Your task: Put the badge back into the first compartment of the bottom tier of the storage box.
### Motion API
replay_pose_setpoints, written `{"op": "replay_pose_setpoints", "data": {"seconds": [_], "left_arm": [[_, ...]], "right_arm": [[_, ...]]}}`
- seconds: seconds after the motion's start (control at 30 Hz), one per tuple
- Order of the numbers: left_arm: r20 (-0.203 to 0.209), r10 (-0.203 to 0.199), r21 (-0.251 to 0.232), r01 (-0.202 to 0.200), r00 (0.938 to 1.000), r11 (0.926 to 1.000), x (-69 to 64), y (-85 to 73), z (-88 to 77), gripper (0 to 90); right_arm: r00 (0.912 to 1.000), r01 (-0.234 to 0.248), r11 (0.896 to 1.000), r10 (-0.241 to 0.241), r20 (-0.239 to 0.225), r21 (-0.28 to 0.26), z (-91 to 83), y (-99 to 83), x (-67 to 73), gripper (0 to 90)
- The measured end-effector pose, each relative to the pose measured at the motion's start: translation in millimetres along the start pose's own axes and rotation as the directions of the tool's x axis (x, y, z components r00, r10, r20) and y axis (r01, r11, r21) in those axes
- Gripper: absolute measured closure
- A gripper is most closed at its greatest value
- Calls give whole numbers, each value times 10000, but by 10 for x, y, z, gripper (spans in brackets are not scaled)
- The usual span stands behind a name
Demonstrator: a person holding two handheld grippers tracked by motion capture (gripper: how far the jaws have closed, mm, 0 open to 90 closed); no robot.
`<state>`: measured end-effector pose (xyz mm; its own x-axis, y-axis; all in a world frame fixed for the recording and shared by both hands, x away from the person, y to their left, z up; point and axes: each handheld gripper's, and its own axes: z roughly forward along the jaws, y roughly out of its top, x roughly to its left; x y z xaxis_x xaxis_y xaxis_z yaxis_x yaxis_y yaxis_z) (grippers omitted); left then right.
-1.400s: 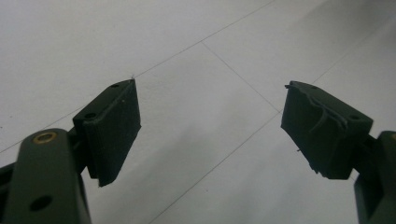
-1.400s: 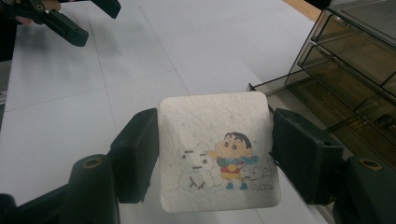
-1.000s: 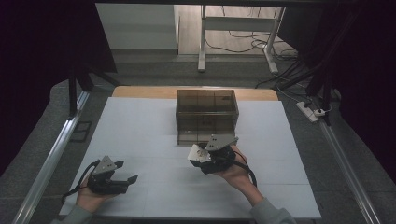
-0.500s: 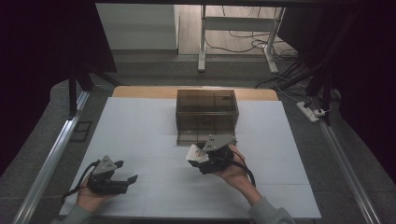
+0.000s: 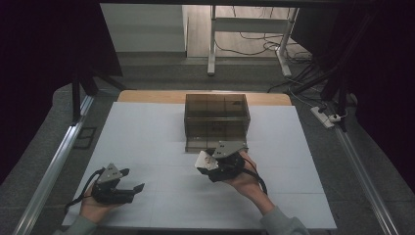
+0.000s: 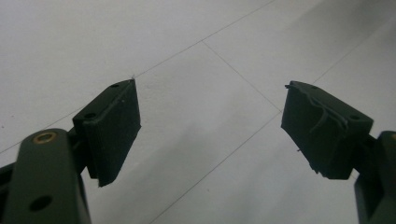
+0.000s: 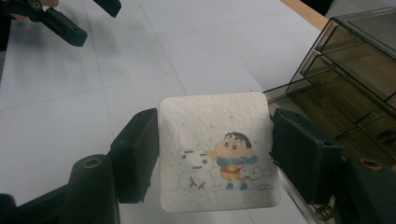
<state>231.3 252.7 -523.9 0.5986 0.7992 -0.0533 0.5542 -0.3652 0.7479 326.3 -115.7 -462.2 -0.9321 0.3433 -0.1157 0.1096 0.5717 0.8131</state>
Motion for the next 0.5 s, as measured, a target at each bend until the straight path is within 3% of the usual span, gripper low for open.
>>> {"op": "replay_pose_setpoints", "data": {"seconds": [0.5], "left_arm": [[99, 93, 38, -93, 9999, 9999, -7, -3, 7, 206]], "right_arm": [[10000, 47, 10000, -47, 83, 17, -4, 19, -11, 333]]}}
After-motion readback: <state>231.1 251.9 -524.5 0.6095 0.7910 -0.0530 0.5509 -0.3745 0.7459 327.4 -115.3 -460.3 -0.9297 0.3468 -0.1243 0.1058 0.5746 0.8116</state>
